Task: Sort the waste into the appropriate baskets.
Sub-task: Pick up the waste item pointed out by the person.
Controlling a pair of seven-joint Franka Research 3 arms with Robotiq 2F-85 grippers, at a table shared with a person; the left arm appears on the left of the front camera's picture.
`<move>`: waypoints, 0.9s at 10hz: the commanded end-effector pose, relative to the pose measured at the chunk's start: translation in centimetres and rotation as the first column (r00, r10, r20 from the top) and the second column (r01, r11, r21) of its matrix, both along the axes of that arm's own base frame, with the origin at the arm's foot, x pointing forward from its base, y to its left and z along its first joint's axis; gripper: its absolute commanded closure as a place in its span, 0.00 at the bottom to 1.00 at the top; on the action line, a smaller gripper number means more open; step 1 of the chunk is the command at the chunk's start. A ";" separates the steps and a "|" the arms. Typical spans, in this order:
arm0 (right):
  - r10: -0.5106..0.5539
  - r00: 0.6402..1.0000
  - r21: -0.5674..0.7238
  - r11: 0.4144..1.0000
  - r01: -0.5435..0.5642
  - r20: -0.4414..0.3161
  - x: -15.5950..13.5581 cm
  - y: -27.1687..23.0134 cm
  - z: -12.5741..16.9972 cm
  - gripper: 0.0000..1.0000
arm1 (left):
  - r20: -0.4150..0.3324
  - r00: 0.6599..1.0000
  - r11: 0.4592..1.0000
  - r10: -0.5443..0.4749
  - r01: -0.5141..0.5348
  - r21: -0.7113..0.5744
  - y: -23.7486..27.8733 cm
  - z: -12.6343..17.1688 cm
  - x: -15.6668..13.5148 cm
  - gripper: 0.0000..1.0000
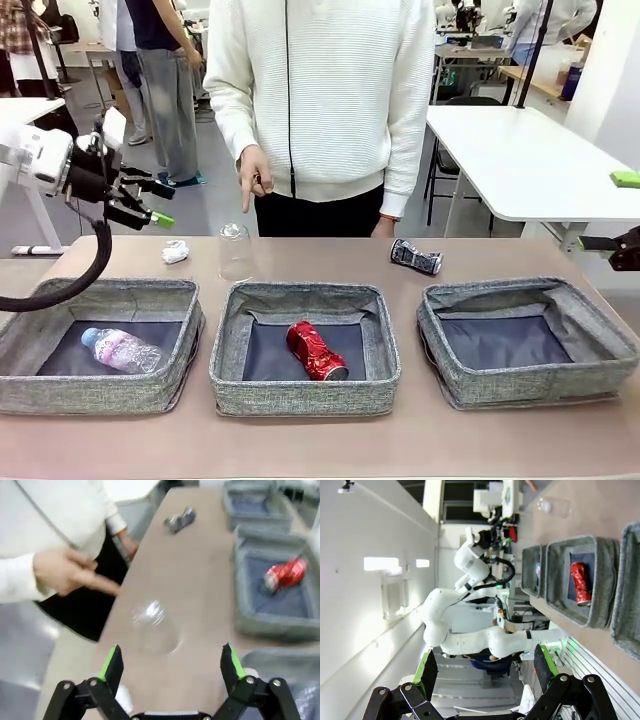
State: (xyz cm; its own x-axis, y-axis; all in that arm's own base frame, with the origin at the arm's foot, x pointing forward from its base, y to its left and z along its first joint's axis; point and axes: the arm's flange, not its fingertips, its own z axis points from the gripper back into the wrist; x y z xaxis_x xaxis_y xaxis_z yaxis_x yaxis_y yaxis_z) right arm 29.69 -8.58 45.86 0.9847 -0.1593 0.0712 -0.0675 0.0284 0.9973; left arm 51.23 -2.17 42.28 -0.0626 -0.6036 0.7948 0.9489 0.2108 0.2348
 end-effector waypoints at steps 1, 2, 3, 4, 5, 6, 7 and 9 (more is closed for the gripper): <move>-0.004 1.000 0.020 1.000 0.004 0.014 0.1 0.0 0.3 0.00 | -0.115 0.993 0.992 -0.015 0.000 -0.127 -1.0 1.1 -1.7 0.00; -0.004 1.000 0.020 1.000 0.004 0.014 0.1 0.0 0.3 0.00 | -0.115 0.993 0.992 -0.015 0.000 -0.127 -1.0 1.1 -1.7 0.00; -0.004 1.000 0.020 1.000 0.004 0.014 0.1 0.0 0.3 0.00 | -0.115 0.993 0.992 -0.015 0.000 -0.127 -1.0 1.1 -1.7 0.00; -0.004 1.000 0.020 1.000 0.004 0.014 0.1 0.0 0.3 0.00 | -0.115 0.993 0.992 -0.015 0.000 -0.127 -1.0 1.1 -1.7 0.00; -0.004 1.000 0.020 1.000 0.004 0.014 0.1 0.0 0.3 0.00 | -0.115 0.993 0.992 -0.015 0.000 -0.127 -1.0 1.1 -1.7 0.00; -0.004 1.000 0.020 1.000 0.004 0.014 0.1 0.0 0.3 0.00 | -0.104 0.994 0.995 -0.029 0.018 -0.101 -1.3 0.8 -1.2 0.00; -0.004 1.000 0.020 1.000 0.004 0.014 0.1 0.0 0.3 0.00 | -0.075 0.994 0.990 -0.073 0.063 -0.128 -2.6 -1.9 -0.1 0.00; -0.004 1.000 0.020 1.000 0.004 0.014 0.1 0.0 0.3 0.00 | 0.002 1.000 0.995 0.024 -0.023 -0.099 -3.9 -5.9 3.2 0.00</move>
